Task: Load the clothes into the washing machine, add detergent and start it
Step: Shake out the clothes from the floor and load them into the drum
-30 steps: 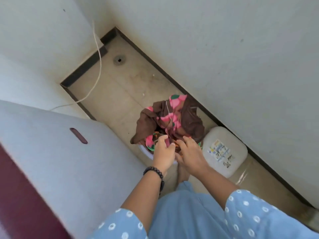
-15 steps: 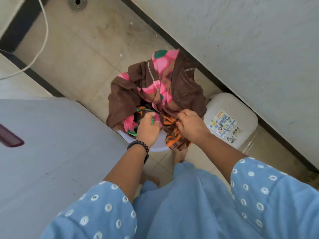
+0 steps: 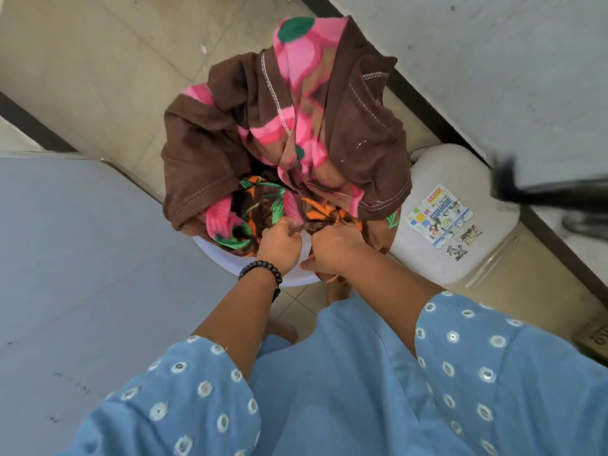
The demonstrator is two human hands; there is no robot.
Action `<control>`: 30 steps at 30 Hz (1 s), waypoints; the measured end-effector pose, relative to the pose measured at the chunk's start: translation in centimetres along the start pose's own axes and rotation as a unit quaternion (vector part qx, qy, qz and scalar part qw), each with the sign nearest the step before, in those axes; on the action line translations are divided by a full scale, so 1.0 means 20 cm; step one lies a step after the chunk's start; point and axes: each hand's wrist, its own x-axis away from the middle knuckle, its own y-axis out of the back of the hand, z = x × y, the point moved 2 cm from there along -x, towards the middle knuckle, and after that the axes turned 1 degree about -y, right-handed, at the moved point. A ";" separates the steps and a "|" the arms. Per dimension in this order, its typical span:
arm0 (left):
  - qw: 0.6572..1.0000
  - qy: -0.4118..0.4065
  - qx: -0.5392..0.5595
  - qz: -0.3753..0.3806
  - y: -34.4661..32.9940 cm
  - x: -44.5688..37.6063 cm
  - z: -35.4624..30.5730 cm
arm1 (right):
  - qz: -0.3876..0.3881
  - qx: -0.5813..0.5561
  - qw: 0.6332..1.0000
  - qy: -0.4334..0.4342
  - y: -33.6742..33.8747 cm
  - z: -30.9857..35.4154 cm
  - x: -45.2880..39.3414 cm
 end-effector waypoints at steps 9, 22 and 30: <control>0.998 -0.050 0.005 0.023 0.02 0.00 0.07 | -0.070 -0.221 0.972 0.025 0.03 0.01 -0.01; 0.975 -0.183 -0.044 -0.119 0.36 0.46 -0.08 | -0.288 -0.448 0.837 0.126 0.37 0.11 0.63; 0.952 -0.253 -0.019 -0.169 0.57 0.96 -0.26 | -0.327 -0.462 0.793 0.223 0.60 0.29 1.38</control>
